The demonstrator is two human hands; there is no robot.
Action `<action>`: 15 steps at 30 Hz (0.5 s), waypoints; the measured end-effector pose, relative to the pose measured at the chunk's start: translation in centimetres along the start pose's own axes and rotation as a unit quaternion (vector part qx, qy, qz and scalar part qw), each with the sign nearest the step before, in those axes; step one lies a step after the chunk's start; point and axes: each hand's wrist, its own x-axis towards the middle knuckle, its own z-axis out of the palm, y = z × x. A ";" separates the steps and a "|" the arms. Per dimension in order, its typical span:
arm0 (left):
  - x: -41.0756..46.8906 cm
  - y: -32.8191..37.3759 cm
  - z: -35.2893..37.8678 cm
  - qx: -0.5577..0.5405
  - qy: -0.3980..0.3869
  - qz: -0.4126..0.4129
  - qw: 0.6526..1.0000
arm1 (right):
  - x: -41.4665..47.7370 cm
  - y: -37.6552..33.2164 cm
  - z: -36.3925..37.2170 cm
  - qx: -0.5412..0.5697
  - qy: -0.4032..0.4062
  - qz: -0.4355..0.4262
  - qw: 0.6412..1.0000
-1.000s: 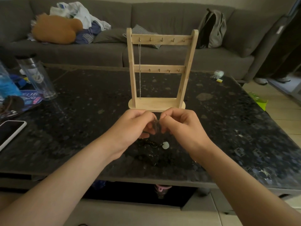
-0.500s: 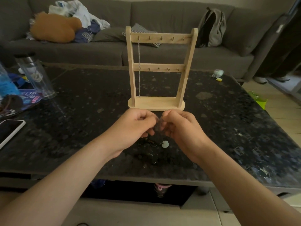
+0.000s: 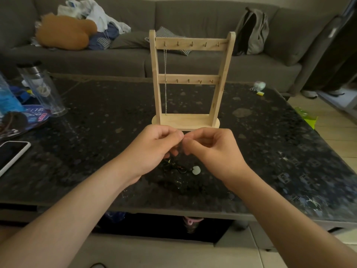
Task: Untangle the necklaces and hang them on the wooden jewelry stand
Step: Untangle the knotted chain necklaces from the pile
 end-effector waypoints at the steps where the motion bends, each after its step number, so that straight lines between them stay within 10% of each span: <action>1: -0.1 0.0 0.0 0.008 0.002 0.006 1.000 | 0.0 0.1 0.0 -0.021 0.005 -0.012 1.000; 15: -0.2 0.0 0.4 0.079 -0.042 -0.014 0.996 | 0.0 -0.4 0.2 -0.038 0.024 0.005 0.999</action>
